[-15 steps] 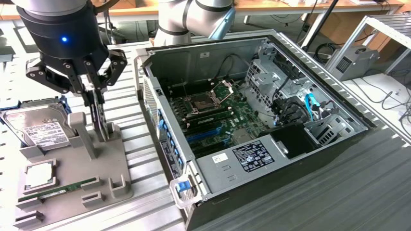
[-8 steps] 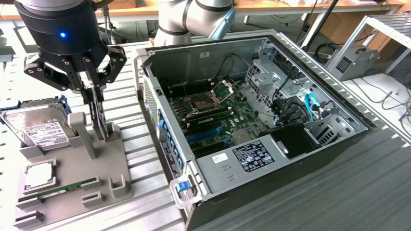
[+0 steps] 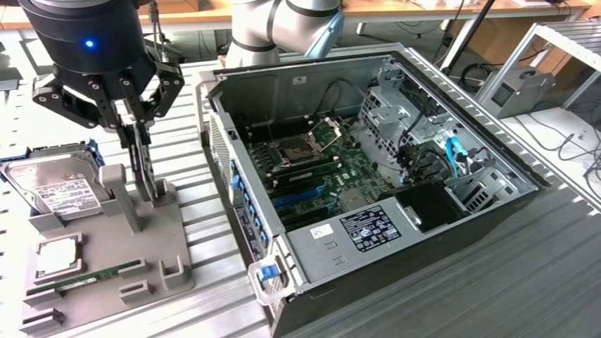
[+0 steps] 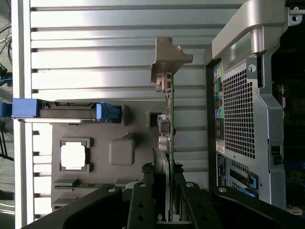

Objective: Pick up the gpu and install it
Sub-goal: 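Pick up the gpu and move the gpu toward the slot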

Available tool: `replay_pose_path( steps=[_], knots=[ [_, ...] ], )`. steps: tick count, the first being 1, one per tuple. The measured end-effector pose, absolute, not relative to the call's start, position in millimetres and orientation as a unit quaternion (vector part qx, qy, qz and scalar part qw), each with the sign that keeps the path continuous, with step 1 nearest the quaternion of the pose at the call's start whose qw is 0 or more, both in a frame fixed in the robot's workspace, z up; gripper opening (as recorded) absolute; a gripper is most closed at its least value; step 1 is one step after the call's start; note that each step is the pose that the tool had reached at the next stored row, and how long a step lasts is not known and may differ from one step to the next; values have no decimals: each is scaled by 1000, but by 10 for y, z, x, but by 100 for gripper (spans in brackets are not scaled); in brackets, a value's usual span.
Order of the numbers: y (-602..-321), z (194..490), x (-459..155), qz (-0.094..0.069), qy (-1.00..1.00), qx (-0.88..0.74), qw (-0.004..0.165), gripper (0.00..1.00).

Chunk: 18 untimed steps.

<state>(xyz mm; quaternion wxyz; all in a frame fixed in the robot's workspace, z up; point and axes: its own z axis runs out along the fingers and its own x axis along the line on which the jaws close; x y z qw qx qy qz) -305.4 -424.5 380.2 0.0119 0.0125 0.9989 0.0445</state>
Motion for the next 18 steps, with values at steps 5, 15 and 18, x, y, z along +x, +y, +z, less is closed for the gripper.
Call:
replay_pose_path(
  steps=[5, 15, 18],
  knots=[
    [-4235, 3805, -3054, 39, 999, 12, 12, 26],
    [-4198, 3804, -3055, 8, 1000, 12, 12, 26],
    [-4196, 3805, -3054, 8, 1000, 12, 12, 26]
  ],
)
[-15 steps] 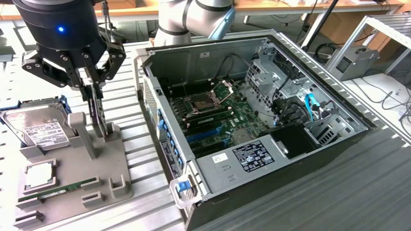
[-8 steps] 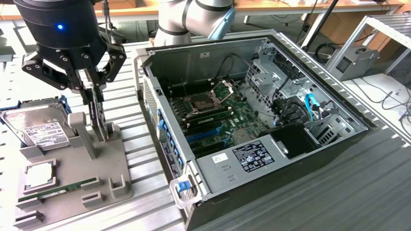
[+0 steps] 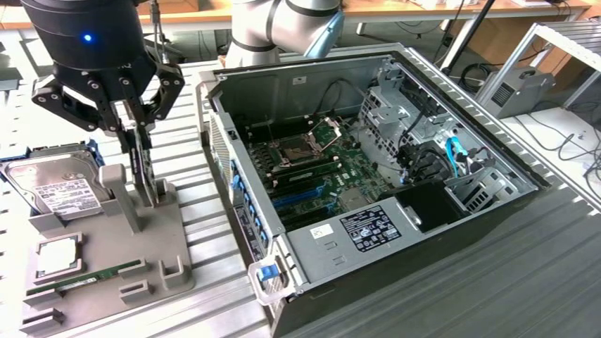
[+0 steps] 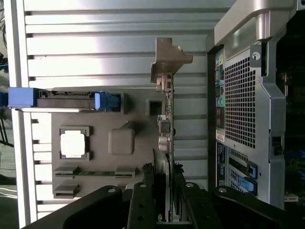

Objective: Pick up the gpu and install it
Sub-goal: 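Pick up the gpu and move the gpu toward the slot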

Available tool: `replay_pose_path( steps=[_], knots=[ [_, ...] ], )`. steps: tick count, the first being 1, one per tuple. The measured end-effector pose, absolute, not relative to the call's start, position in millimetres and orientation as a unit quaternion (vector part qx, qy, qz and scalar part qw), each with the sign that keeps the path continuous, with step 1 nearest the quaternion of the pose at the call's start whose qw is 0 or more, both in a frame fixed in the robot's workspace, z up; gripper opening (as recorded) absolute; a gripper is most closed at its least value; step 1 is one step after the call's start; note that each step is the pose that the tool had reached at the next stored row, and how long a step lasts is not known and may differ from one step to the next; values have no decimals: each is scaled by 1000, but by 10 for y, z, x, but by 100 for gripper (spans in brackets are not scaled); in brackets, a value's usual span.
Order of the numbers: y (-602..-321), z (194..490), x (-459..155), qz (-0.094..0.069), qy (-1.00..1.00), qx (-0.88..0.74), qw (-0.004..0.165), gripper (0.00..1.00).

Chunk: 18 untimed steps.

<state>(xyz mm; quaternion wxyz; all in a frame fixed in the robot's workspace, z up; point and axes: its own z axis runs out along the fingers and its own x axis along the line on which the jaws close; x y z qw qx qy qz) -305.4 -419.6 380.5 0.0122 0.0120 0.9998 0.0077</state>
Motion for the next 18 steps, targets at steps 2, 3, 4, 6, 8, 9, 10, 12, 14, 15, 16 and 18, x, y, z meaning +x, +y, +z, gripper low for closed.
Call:
replay_pose_path(
  steps=[2, 3, 4, 6, 8, 9, 10, 12, 14, 15, 16, 18],
  knots=[
    [-4190, 3810, -3054, 8, 1000, 12, 12, 26],
    [-4187, 3812, -3054, 8, 1000, 12, 12, 26],
    [-4185, 3816, -3054, 8, 1000, 12, 12, 26],
    [-4180, 3833, -3054, 8, 1000, 12, 12, 26],
    [-4176, 3847, -3055, 8, 1000, 12, 12, 26],
    [-4173, 3855, -3055, 8, 1000, 12, 12, 26],
    [-4169, 3864, -3055, 8, 1000, 12, 12, 26],
    [-4163, 3882, -3054, 8, 1000, 12, 12, 26],
    [-4158, 3898, -3054, 8, 1000, 12, 12, 26],
    [-4156, 3905, -3054, 8, 1000, 12, 12, 26],
    [-4154, 3912, -3054, 8, 1000, 12, 12, 26],
    [-4149, 3923, -3054, 8, 1000, 12, 12, 26]
  ],
)
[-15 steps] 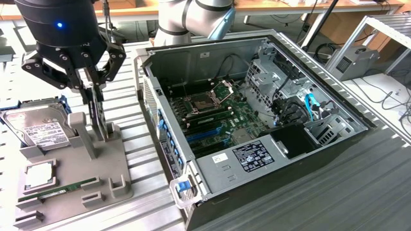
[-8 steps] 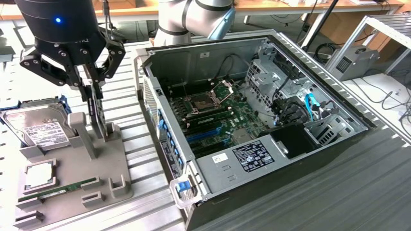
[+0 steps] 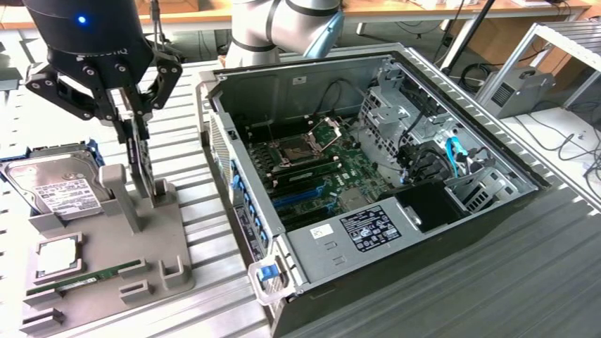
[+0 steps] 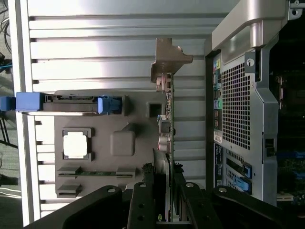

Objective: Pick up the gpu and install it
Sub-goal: 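Pick up the gpu and move the gpu toward the slot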

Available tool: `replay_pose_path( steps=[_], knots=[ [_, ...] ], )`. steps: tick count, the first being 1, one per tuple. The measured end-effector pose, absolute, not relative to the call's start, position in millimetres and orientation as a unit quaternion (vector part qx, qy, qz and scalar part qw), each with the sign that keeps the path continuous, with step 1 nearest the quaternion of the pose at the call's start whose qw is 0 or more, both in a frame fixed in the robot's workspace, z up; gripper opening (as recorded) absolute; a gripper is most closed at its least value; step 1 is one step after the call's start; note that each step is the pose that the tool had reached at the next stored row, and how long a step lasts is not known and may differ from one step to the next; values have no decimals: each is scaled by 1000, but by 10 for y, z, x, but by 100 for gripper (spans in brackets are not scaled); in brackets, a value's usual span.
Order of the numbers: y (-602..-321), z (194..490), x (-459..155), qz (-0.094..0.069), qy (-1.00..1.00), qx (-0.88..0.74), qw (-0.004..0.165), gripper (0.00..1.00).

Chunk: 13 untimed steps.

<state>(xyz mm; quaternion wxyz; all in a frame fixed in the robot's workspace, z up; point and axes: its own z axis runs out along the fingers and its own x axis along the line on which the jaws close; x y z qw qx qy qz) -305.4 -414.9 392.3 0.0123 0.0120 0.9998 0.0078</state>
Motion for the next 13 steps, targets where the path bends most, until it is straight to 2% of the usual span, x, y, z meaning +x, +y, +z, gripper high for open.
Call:
replay_pose_path(
  steps=[13],
  knots=[
    [-4104, 3998, -3054, 8, 1000, 12, 12, 26]
  ],
)
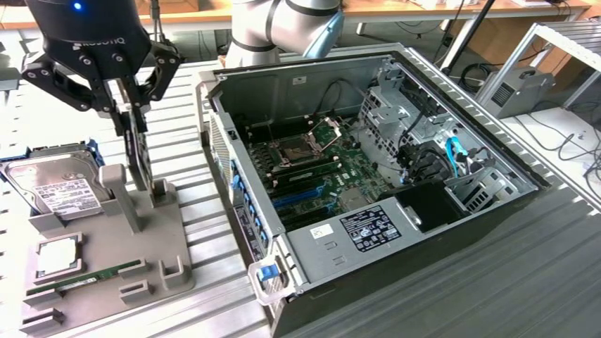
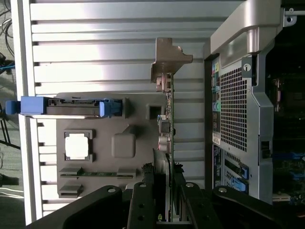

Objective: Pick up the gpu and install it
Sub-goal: 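Pick up the gpu and move the gpu toward the slot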

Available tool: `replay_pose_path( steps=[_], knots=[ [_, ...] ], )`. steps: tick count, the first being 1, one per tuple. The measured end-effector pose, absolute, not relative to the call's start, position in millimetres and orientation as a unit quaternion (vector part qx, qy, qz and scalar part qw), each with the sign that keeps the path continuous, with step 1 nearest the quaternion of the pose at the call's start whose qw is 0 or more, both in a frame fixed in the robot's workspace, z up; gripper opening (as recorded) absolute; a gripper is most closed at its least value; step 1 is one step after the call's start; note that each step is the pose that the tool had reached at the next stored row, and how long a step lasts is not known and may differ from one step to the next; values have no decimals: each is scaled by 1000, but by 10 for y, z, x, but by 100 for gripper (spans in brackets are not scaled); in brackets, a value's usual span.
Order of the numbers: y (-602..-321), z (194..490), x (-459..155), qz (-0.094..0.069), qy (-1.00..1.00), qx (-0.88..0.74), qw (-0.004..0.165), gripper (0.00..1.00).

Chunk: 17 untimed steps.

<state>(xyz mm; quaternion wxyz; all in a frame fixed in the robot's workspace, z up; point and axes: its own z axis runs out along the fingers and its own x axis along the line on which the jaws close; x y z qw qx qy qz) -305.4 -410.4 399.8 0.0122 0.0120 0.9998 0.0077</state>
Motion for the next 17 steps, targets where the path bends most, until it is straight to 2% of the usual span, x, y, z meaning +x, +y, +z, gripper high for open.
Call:
replay_pose_path(
  steps=[17],
  knots=[
    [-4049, 4077, -3055, 8, 1000, 12, 12, 26]
  ],
)
